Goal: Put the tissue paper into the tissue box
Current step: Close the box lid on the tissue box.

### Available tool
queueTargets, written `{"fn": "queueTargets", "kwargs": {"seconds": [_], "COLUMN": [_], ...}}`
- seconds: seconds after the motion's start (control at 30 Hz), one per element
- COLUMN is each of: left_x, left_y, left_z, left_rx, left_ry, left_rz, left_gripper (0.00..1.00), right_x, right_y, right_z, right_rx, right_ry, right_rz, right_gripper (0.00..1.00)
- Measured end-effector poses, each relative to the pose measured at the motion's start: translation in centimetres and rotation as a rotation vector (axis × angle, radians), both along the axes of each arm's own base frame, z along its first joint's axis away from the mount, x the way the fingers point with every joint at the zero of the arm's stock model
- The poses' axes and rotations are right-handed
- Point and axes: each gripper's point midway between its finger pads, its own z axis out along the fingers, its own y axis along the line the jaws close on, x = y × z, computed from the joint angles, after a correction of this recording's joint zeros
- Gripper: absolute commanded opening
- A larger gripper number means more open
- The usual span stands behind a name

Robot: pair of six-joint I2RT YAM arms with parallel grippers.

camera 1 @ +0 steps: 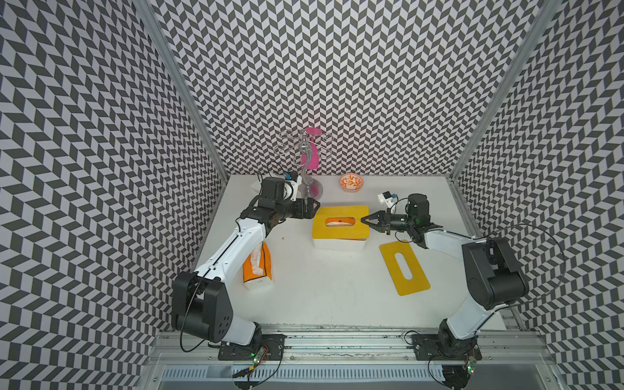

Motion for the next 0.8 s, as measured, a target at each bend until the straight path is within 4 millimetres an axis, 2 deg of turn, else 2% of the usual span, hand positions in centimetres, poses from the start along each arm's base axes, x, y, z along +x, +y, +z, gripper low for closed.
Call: {"fn": "queueTargets", "kwargs": {"seconds": [0.3,0.57,0.8], "left_x": [-1.1,-1.0,-0.9], "left_y": [0.1,-0.3,-0.4], "left_z": [-3.2,-3.6,-4.7], "left_rx": [0.015,0.005,0.009], "left_ry": [0.052,0.057,0.084], "left_rz": [-0.016,-0.032,-0.036], "left_gripper": [0.98,0.99,0.99], "right_x": [0.6,1.1,1.6], "right_y": [0.1,0.1,-0.5], "right_z": [-1.8,-2.5,-2.5], "right_rx": [-0.019,-0.005,0.017], "right_ry": [0.06,0.106,0.122], "right_rz": [0.005,0.012,-0.007], "right_gripper": [0.0,0.0,0.0]}}
